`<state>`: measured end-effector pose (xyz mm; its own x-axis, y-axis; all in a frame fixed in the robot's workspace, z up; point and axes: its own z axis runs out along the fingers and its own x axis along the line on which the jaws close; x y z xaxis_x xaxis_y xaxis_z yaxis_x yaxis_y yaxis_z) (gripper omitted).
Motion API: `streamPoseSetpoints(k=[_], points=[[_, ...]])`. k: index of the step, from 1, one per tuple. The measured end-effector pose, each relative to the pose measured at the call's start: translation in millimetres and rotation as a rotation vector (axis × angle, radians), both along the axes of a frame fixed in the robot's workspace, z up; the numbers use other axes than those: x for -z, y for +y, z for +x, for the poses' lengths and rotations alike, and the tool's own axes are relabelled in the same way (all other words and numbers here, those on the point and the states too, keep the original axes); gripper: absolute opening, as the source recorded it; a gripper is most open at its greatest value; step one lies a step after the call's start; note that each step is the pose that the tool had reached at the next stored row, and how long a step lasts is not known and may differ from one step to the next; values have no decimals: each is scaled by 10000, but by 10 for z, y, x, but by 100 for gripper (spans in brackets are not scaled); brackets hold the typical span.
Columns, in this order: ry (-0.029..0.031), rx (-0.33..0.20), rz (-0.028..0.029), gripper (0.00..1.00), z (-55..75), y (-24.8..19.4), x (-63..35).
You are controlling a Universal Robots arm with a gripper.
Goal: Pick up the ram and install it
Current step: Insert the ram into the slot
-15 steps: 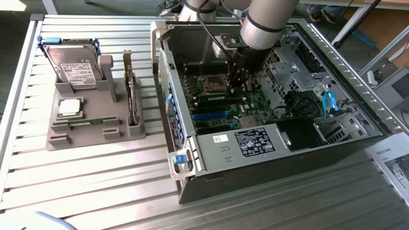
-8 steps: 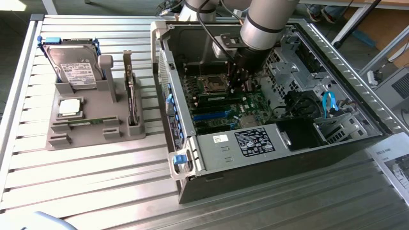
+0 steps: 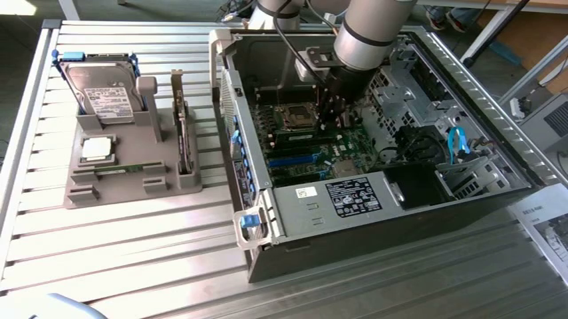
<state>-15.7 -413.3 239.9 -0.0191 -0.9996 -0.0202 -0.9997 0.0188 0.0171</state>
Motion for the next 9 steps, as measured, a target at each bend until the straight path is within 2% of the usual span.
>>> streamPoseSetpoints(k=[9], points=[[0,0,0,12,0,0,19]])
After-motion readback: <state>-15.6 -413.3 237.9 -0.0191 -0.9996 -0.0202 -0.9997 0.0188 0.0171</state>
